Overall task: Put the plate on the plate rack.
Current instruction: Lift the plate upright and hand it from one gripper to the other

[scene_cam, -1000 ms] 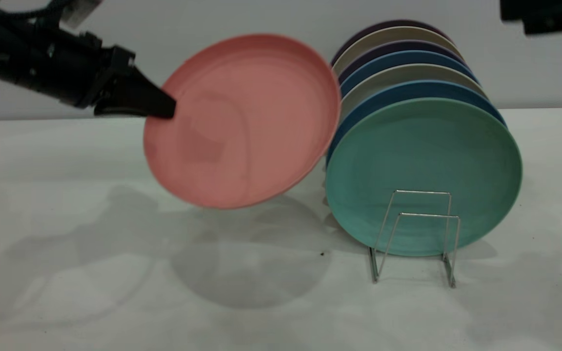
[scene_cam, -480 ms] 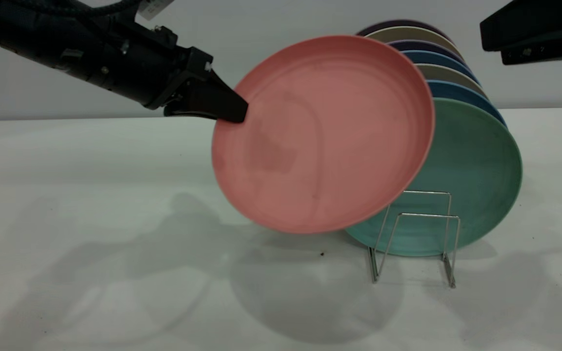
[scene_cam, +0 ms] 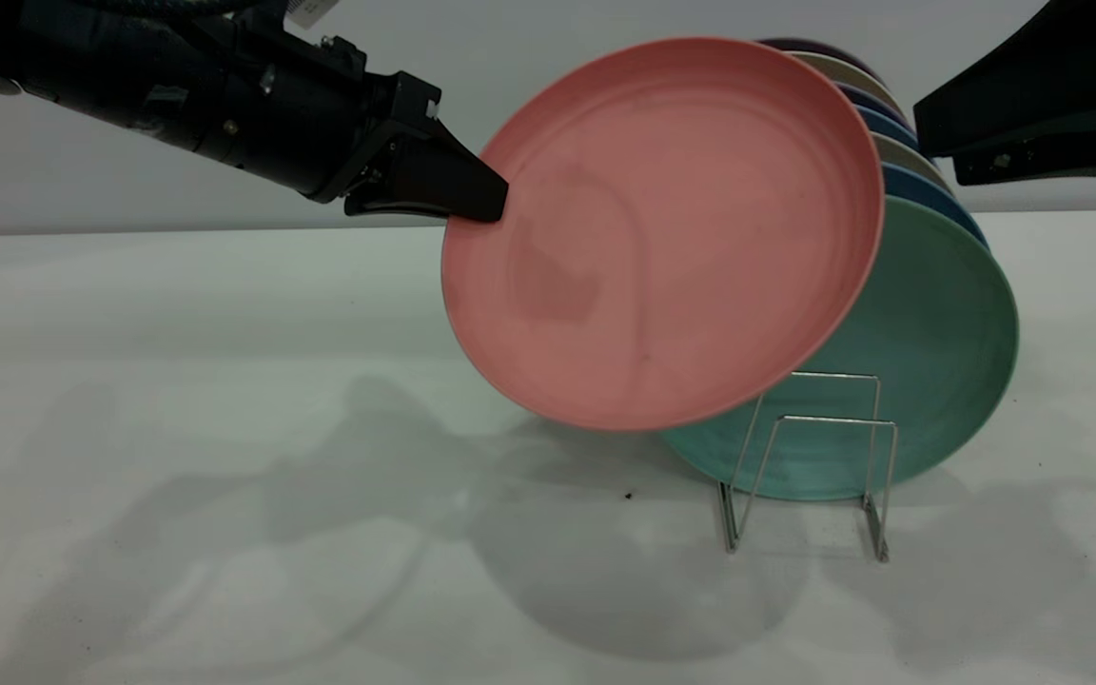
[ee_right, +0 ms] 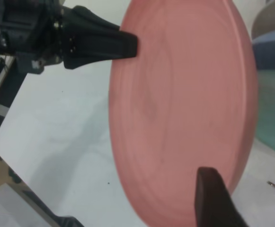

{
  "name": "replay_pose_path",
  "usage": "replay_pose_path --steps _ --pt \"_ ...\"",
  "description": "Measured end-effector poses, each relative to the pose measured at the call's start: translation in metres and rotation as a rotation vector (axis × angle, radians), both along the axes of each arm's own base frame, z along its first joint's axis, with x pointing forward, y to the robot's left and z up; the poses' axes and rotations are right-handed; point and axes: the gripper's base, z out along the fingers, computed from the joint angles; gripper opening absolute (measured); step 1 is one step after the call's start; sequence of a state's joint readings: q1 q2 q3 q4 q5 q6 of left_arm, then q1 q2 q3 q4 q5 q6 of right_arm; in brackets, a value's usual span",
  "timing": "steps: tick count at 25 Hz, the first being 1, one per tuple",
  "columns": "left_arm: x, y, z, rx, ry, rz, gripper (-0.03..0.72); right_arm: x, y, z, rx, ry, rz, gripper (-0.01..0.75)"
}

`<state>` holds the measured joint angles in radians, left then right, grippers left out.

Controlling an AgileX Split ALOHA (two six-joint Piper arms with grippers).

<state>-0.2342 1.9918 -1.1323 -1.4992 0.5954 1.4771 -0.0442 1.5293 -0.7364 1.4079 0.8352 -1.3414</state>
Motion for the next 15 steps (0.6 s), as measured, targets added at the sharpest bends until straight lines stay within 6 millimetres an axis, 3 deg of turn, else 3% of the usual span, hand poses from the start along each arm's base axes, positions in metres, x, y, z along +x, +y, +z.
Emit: replay_pose_path --steps 15 --pt "-0.008 -0.027 0.002 -0.021 -0.029 -0.043 0.018 0.004 0.002 -0.011 0.05 0.048 0.006 0.361"
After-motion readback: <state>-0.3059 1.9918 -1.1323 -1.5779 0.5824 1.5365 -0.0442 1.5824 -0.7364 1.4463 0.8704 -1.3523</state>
